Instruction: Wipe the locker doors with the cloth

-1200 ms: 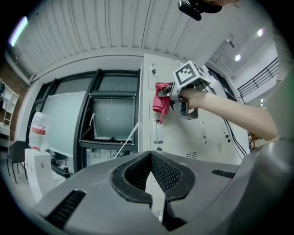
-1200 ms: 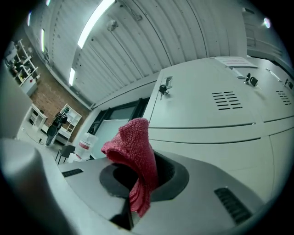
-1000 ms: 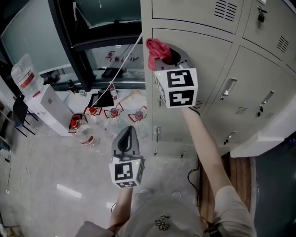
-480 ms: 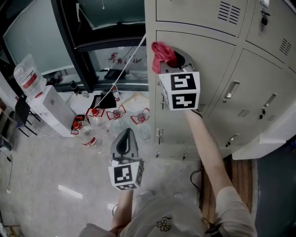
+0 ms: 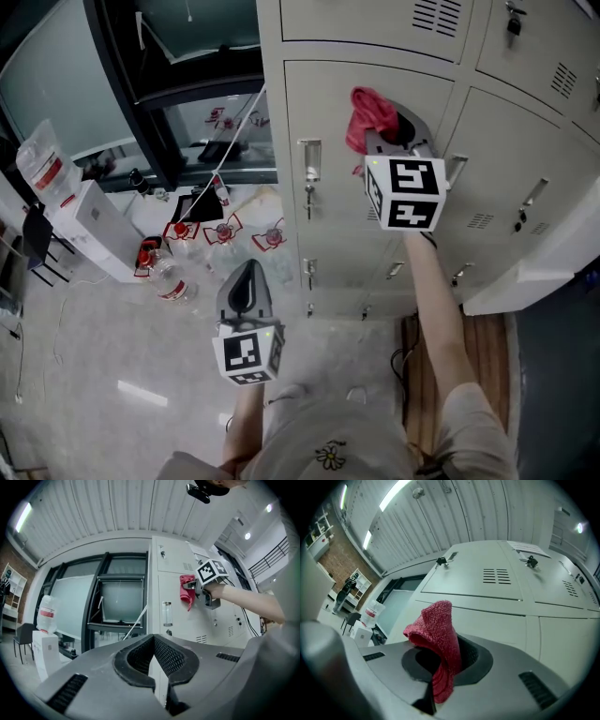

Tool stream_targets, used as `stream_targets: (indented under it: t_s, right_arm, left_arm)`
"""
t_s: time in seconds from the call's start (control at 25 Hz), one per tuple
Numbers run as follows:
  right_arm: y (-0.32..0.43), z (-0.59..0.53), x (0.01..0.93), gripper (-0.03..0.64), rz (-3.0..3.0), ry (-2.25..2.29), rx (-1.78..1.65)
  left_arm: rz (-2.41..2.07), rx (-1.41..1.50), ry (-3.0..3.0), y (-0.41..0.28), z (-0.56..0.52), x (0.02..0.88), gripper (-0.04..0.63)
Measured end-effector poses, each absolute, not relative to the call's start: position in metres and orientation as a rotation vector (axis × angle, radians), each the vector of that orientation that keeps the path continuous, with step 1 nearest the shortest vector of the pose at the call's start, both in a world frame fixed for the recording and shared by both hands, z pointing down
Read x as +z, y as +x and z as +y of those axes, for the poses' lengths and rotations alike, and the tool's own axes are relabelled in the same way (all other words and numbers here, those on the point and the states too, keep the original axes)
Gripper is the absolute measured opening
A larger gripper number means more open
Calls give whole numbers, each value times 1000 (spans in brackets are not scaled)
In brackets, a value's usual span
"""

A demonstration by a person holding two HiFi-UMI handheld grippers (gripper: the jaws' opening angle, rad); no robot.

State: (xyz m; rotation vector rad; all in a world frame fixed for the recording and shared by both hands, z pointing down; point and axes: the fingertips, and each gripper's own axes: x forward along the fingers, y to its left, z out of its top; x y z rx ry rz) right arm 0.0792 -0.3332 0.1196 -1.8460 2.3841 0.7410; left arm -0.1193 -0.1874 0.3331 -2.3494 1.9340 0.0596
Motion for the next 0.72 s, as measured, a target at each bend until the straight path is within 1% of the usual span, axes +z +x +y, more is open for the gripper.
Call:
stream_targets:
  t_s: [0.4,0.72]
  right_arm:
    - [169,-327,121,29,2262,-2027,725]
    - [213,-323,122,29,2203,-2112,692]
  left_arm:
    - [1883,51,-2398,-88,-193,338,16]
    - [1854,46,-2418,-78,-191,338,16]
